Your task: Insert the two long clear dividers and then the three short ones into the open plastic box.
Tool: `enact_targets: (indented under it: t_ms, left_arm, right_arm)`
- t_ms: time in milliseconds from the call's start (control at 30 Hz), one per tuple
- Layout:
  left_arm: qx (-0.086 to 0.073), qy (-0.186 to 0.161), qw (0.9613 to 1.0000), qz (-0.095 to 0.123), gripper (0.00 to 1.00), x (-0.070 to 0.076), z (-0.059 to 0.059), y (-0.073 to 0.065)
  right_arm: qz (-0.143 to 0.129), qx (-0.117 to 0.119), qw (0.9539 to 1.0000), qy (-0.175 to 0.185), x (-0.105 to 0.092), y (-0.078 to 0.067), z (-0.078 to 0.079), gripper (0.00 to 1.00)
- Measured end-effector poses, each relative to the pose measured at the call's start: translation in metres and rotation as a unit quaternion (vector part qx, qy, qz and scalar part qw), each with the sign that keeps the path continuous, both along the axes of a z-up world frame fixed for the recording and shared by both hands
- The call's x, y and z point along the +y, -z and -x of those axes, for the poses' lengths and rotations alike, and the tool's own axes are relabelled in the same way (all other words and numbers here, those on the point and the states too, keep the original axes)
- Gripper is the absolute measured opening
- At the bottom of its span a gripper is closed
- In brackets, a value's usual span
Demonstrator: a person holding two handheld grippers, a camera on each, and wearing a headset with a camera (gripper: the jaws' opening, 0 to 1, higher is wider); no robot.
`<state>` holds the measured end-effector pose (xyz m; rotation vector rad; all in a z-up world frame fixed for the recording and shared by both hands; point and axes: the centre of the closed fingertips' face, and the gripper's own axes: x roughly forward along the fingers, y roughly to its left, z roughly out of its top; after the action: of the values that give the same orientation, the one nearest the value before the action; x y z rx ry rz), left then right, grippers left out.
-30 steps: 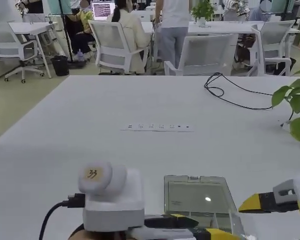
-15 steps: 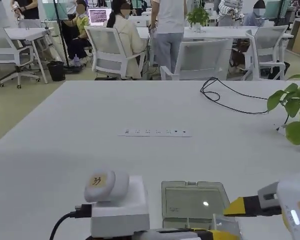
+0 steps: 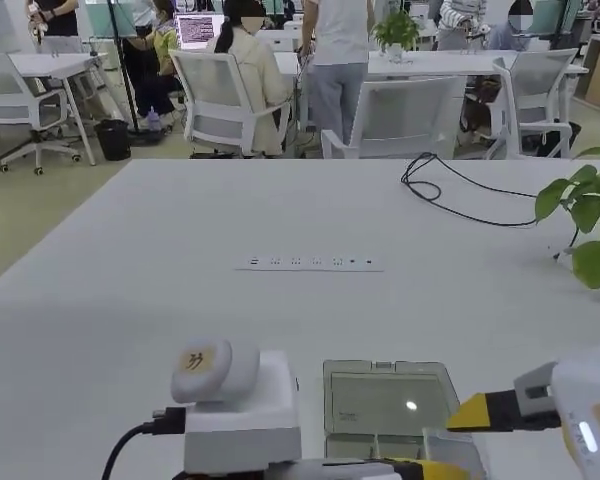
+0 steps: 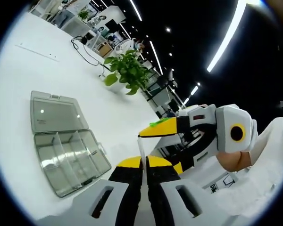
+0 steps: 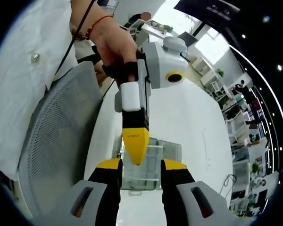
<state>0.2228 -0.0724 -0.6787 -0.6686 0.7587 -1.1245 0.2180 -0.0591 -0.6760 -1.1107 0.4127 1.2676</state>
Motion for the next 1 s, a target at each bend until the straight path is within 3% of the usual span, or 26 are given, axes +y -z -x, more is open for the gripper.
enact_targets:
  t_ms: [200,333,400,467,500,533,567,600,667,700,733,767,867,900,1000]
  left_arm:
    - [0.008,-0.008,0.9999,0.004,0.00,0.001,-0.002,0.000]
    - [-0.001,-0.007,1.0000,-0.002,0.00,0.003,-0.001,0.002]
    - [-0.036,0.010,0.9990,-0.026,0.00,0.005,0.001,0.006]
    - [-0.072,0.028,0.9963,-0.038,0.00,0.005,0.005,0.006]
    - [-0.106,0.042,0.9921,-0.051,0.00,0.006,0.008,0.007]
    - [-0.129,0.052,0.9883,-0.062,0.00,0.006,0.010,0.008]
    - [-0.160,0.069,0.9822,-0.069,0.00,0.006,0.014,0.008]
    - [-0.179,0.079,0.9779,-0.073,0.00,0.006,0.016,0.008]
    - [-0.226,0.101,0.9649,-0.087,0.00,0.006,0.021,0.008]
    - [-0.256,0.115,0.9551,-0.094,0.00,0.006,0.024,0.007]
    - [-0.266,0.118,0.9518,-0.096,0.00,0.006,0.025,0.006]
    - [-0.287,0.124,0.9449,-0.096,0.00,0.006,0.026,0.004]
    - [-0.318,0.125,0.9351,-0.093,0.00,0.006,0.027,-0.001]
    - [-0.317,0.124,0.9357,-0.093,0.00,0.007,0.028,-0.002]
    - [-0.341,0.127,0.9272,-0.089,0.00,0.008,0.029,-0.006]
  right_arm:
    - [-0.004,-0.002,1.0000,0.001,0.001,-0.002,-0.001,0.34]
    - [-0.022,0.008,0.9996,0.014,0.002,-0.008,-0.004,0.37]
    - [-0.040,0.022,0.9987,0.021,0.002,-0.013,-0.005,0.36]
    - [-0.075,0.051,0.9951,0.038,0.002,-0.021,-0.008,0.36]
    - [-0.092,0.073,0.9920,0.046,0.001,-0.025,-0.009,0.34]
    - [-0.101,0.089,0.9897,0.048,0.000,-0.027,-0.009,0.32]
    - [-0.108,0.109,0.9871,0.046,0.000,-0.027,-0.007,0.30]
    - [-0.117,0.139,0.9825,0.041,-0.001,-0.028,-0.003,0.27]
    - [-0.128,0.164,0.9777,0.032,0.000,-0.031,0.000,0.24]
    - [-0.134,0.187,0.9728,0.026,0.001,-0.032,0.003,0.22]
    - [-0.136,0.212,0.9677,0.017,0.001,-0.033,0.008,0.21]
    - [-0.133,0.224,0.9653,0.008,0.001,-0.033,0.011,0.19]
    - [-0.118,0.240,0.9634,-0.012,0.001,-0.032,0.016,0.16]
    - [-0.115,0.250,0.9612,-0.018,0.002,-0.030,0.019,0.15]
    - [-0.107,0.263,0.9585,-0.028,0.005,-0.027,0.022,0.13]
